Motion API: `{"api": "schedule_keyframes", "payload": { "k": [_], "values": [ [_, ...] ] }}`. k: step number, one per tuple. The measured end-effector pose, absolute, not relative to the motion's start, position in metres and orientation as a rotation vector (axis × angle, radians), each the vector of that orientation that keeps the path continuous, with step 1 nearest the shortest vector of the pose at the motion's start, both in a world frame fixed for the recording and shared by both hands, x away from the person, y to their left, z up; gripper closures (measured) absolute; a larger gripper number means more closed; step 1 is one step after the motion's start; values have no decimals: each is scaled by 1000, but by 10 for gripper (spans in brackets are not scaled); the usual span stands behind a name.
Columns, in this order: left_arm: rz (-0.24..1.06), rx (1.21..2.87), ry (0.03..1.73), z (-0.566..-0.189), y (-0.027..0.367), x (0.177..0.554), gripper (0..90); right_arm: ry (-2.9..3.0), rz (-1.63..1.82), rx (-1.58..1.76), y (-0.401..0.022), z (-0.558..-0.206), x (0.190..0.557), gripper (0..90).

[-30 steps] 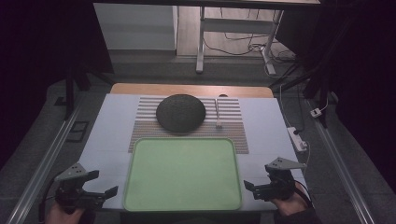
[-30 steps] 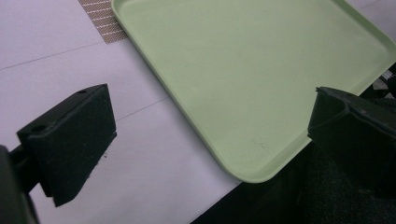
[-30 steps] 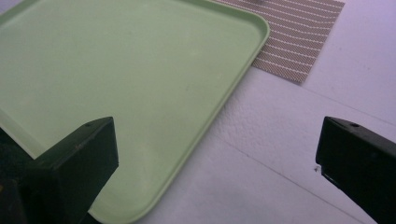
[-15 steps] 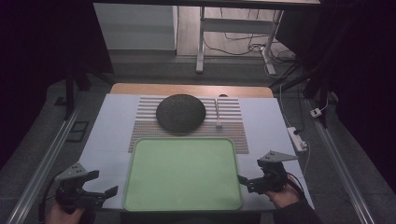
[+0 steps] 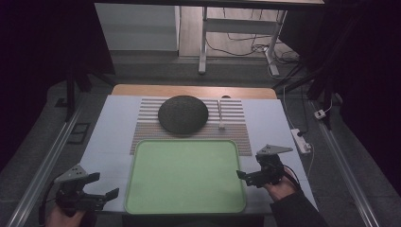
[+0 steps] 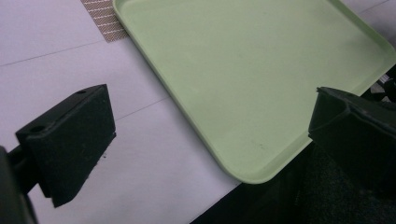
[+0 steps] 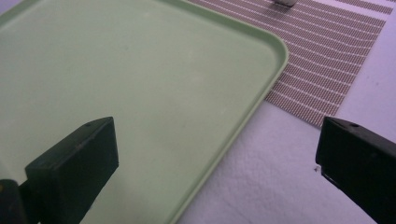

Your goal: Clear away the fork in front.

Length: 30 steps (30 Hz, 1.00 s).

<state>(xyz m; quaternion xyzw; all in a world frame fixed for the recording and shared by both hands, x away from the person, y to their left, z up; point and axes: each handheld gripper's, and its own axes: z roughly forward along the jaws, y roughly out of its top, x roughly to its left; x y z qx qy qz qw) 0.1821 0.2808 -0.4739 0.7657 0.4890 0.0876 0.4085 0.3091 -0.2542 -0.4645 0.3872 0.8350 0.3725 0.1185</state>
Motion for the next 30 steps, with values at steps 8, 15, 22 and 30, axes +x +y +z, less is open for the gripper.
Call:
{"api": "schedule_keyframes", "payload": {
  "k": [8,15,22,30],
  "values": [
    [220,1930,1233,-474,281,182,7,2437,1069,1145,-248,-465,324,0],
    [220,1932,1232,-474,281,183,7,2440,1020,1123,-240,-468,339,0],
    [220,1934,1232,-474,281,183,7,2430,979,1113,-230,-471,359,0],
    [218,1935,1232,-474,281,183,7,2419,914,1106,-221,-474,378,0]
  ]
}}
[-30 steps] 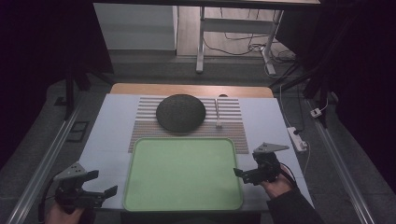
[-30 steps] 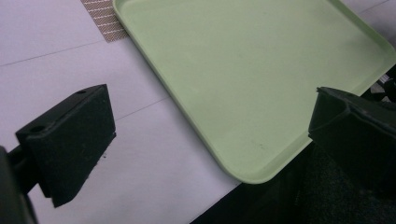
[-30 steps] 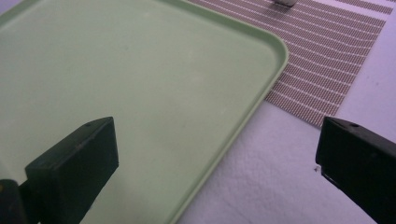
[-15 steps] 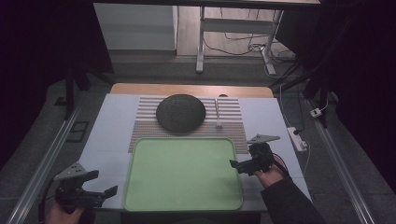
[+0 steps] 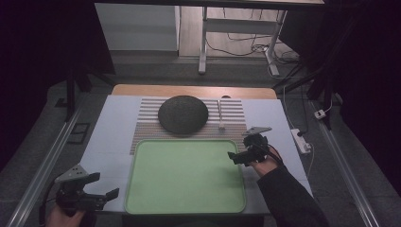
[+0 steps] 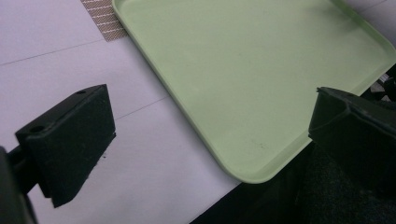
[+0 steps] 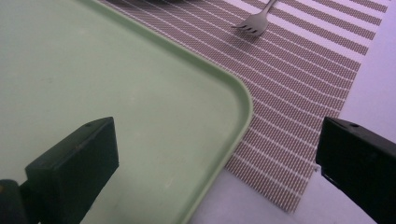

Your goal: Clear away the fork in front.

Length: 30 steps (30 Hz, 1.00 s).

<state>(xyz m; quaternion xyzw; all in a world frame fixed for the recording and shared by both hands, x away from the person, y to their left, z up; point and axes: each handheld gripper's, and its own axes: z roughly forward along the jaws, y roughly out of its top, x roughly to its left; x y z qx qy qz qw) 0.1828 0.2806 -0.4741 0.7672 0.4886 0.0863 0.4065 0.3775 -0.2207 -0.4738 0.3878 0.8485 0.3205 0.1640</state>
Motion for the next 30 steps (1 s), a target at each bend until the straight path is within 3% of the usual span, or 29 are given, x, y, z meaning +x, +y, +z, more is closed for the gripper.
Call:
{"api": "schedule_keyframes", "payload": {
  "k": [30],
  "values": [
    [214,1940,1230,-474,280,183,10,2412,651,964,-175,-482,454,0]
  ]
}}
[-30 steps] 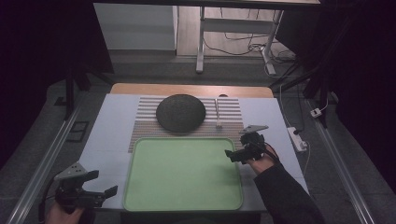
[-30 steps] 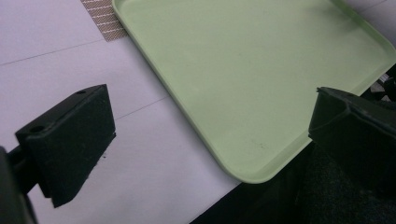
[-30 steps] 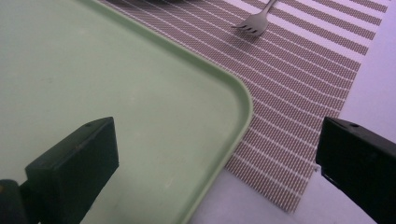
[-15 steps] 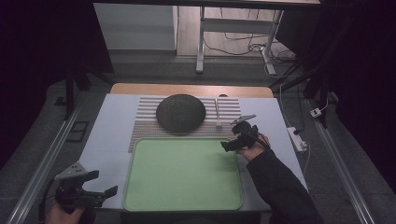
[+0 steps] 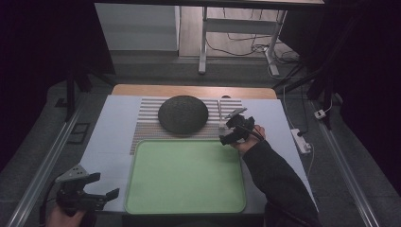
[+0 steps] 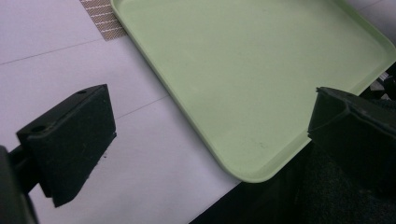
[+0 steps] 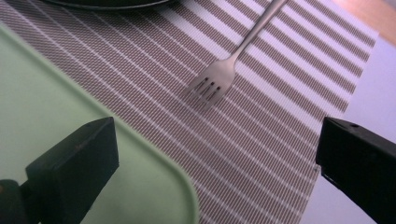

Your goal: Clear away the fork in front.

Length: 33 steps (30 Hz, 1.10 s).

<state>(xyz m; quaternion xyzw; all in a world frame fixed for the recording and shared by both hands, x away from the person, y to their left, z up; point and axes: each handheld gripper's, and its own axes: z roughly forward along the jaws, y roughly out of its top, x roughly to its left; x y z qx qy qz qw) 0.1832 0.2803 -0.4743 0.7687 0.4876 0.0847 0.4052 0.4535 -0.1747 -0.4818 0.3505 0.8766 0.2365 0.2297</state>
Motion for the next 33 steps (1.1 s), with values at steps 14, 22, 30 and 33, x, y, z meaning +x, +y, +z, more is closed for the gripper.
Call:
{"api": "schedule_keyframes", "payload": {
  "k": [14,22,30,33],
  "values": [
    [209,1939,1230,-475,280,184,11,2399,512,774,-156,-493,469,109],
    [208,1940,1229,-475,280,184,11,2431,427,627,-146,-501,469,390],
    [209,1944,1230,-475,280,184,11,2455,389,569,-140,-508,471,568],
    [209,1945,1230,-475,280,184,12,2459,369,547,-139,-510,471,655]
  ]
}}
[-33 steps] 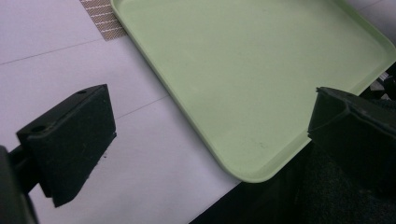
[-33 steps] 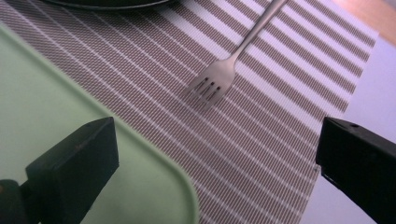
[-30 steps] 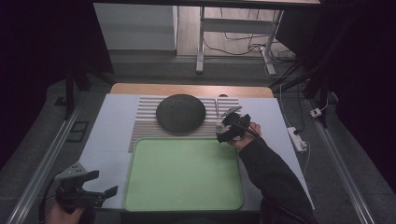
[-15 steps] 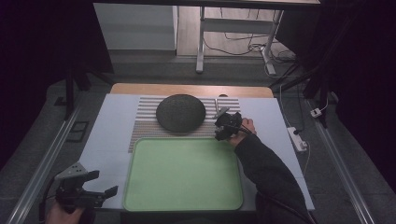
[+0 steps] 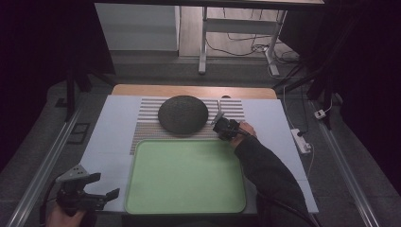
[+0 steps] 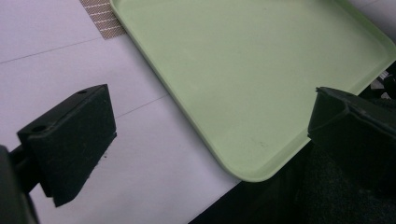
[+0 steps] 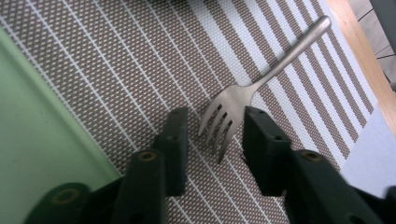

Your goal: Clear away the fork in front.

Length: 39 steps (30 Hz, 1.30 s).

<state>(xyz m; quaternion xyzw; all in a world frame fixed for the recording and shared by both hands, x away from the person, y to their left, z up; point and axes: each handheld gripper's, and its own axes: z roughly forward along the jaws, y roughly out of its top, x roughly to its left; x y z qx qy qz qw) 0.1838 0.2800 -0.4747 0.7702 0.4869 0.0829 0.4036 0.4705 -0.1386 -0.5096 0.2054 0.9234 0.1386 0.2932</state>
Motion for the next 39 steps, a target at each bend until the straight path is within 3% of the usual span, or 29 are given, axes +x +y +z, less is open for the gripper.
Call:
{"api": "schedule_keyframes", "payload": {
  "k": [8,11,13,39],
  "values": [
    [212,1950,1228,-475,280,184,12,2418,324,495,-136,-511,467,773],
    [213,1952,1227,-475,279,184,12,2390,301,465,-136,-510,465,874],
    [213,1952,1227,-475,279,184,12,2380,298,479,-136,-508,465,891],
    [230,1924,1170,-471,278,182,0,2386,666,619,-171,-460,430,899]
  ]
}}
